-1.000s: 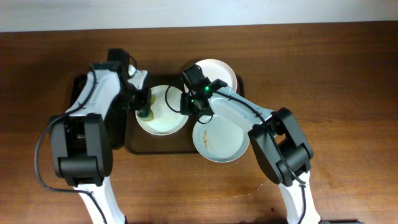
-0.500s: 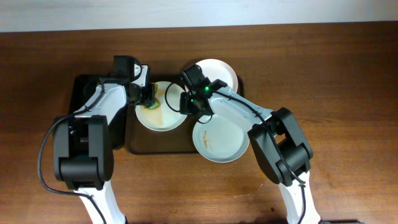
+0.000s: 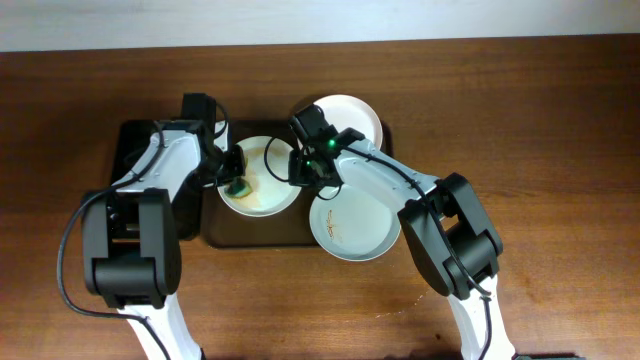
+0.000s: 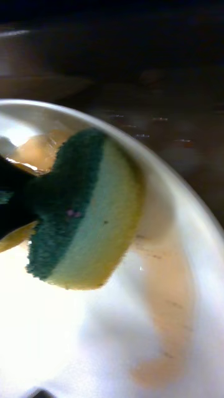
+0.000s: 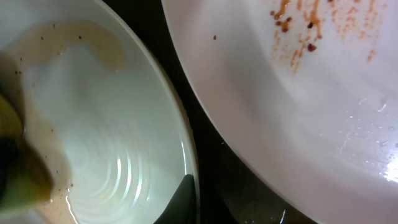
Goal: Clean dirty plates on tray and stack at the side
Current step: 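Scrub the held plate with the sponge in the left gripper, then lift the cleaned plate with the right gripper and carry it right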
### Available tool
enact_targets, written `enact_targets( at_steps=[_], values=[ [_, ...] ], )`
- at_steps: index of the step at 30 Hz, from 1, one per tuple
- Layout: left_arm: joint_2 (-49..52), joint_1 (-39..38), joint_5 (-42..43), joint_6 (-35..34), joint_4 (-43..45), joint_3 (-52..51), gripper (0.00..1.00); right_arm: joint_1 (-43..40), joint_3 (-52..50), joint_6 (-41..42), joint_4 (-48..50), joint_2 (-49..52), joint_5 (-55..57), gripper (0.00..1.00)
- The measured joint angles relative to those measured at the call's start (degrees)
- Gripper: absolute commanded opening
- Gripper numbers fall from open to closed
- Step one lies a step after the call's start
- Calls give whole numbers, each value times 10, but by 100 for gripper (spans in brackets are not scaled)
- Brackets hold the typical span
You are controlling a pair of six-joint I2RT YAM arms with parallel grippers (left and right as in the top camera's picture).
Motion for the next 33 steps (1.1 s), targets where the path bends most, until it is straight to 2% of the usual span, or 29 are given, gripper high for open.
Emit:
enact_targets(
  at_steps=[2,5,7,9,11,13,16,19,22,25,27,30,32,33],
  values=[
    [0,14,74,74,-26,-5,1,0,0,0,-2,0,2,4],
    [10,15,209,124,44,-24,1,0,0,0,-2,0,2,4],
    [18,12,258,107,116,-27,1,0,0,0,-2,0,2,4],
    [19,24,273,50,134,-26,1,1,0,-1,-3,0,2,4],
    [22,59,299,29,78,17,1,1,0,0,-3,0,2,4],
    [22,108,328,23,7,107,1,1,0,0,-3,0,2,4],
    [17,151,339,51,-115,227,1,2,1,0,-4,0,2,4],
    [14,164,252,67,-187,255,1,2,8,-26,-18,0,2,4],
    [14,165,159,70,-201,255,1,5,61,-80,-92,0,26,4],
    [14,165,124,70,-200,255,1,29,119,-119,-177,-18,140,4],
    [14,165,103,70,-199,255,1,68,146,-131,-218,-41,271,4],
    [14,165,96,70,-200,255,1,155,153,-142,-233,-58,562,4],
    [14,165,94,70,-199,255,1,200,153,-149,-230,-58,691,4],
    [14,165,94,70,-200,255,1,232,153,-152,-228,-58,795,4]
  ],
)
